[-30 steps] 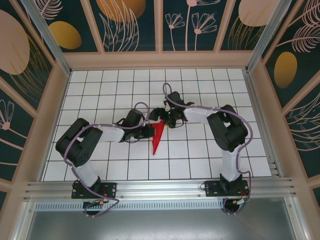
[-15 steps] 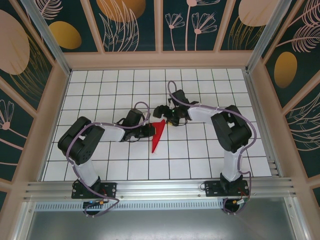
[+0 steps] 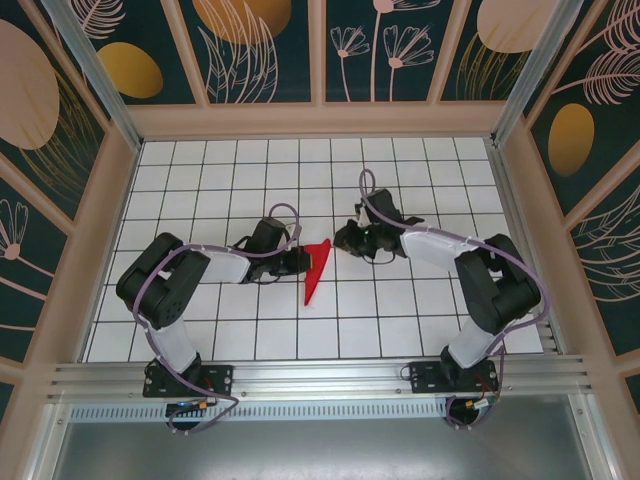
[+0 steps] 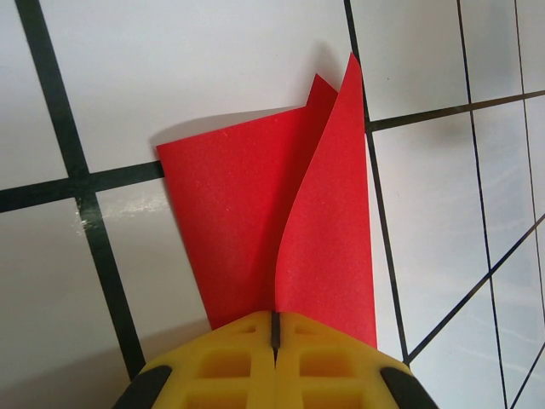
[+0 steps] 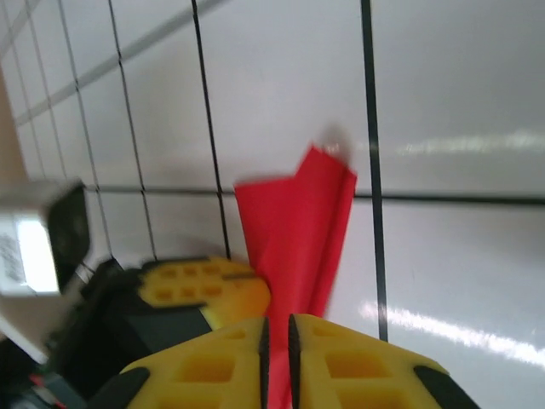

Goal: Fold a paper plane with a square sheet of paper (fold left side to right side)
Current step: Fold the wing for the fifth time at the center of the table.

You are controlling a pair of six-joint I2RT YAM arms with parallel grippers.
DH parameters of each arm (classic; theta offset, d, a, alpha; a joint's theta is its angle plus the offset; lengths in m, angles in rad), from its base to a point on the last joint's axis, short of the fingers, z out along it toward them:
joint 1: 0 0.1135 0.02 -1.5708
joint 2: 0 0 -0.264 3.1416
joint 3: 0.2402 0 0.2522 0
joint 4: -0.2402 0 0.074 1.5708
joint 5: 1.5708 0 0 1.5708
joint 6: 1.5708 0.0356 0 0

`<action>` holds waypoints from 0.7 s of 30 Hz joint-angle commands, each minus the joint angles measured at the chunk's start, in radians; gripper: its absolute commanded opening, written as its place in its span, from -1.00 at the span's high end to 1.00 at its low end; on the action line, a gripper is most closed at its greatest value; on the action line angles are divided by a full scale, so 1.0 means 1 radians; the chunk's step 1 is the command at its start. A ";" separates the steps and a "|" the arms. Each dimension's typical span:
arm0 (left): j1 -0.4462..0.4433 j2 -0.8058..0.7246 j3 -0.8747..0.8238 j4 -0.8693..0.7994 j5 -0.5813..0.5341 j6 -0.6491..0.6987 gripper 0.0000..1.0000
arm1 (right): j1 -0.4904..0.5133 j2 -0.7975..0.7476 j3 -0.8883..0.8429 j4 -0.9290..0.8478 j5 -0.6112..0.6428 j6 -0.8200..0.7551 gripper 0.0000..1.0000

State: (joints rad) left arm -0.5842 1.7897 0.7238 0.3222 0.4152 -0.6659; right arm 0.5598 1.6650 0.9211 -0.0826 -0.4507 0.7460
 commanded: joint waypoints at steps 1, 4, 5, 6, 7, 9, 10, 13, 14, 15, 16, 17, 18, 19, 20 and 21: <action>-0.002 0.049 -0.010 -0.038 -0.009 0.000 1.00 | 0.047 0.016 -0.011 0.072 -0.032 0.042 0.71; -0.001 0.052 -0.006 -0.038 -0.007 0.000 1.00 | 0.077 0.055 0.017 0.074 -0.018 0.047 0.74; -0.002 0.050 -0.008 -0.038 -0.007 0.000 1.00 | 0.083 0.068 0.027 0.072 -0.012 0.049 0.74; -0.001 0.051 -0.009 -0.039 -0.007 0.000 1.00 | 0.090 0.079 0.034 0.074 -0.008 0.051 0.74; -0.001 0.050 -0.009 -0.040 -0.007 0.000 1.00 | 0.093 0.093 0.038 0.074 -0.008 0.051 0.74; -0.001 0.051 -0.009 -0.040 -0.013 -0.001 1.00 | 0.096 0.118 0.052 0.070 -0.007 0.051 0.74; -0.001 0.051 -0.011 -0.041 -0.014 -0.002 1.00 | 0.097 0.126 0.058 0.074 -0.006 0.051 0.74; -0.001 0.053 -0.014 -0.041 -0.019 -0.001 1.00 | 0.099 0.157 0.078 0.073 -0.005 0.048 0.73; -0.001 0.052 -0.015 -0.041 -0.020 0.000 1.00 | 0.098 0.165 0.083 0.071 -0.005 0.045 0.73; -0.001 0.052 -0.015 -0.040 -0.019 0.000 1.00 | 0.099 0.169 0.086 0.068 -0.003 0.045 0.73; -0.002 0.052 -0.015 -0.040 -0.018 0.000 1.00 | 0.099 0.174 0.090 0.065 -0.001 0.041 0.73; 0.000 0.052 -0.015 -0.040 -0.018 0.001 1.00 | 0.100 0.179 0.093 0.062 0.002 0.040 0.73; 0.000 0.051 -0.015 -0.039 -0.017 0.002 1.00 | 0.100 0.183 0.095 0.058 0.003 0.039 0.73; -0.001 0.050 -0.016 -0.039 -0.017 0.001 1.00 | 0.100 0.188 0.096 0.058 0.004 0.037 0.73; -0.002 0.050 -0.017 -0.039 -0.018 0.003 1.00 | 0.102 0.192 0.098 0.052 0.006 0.034 0.73; -0.001 0.050 -0.017 -0.040 -0.019 0.003 1.00 | 0.101 0.197 0.101 0.046 0.009 0.033 0.73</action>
State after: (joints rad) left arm -0.5835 1.7935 0.7238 0.3298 0.4191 -0.6659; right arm 0.6518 1.8385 0.9886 -0.0296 -0.4606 0.7876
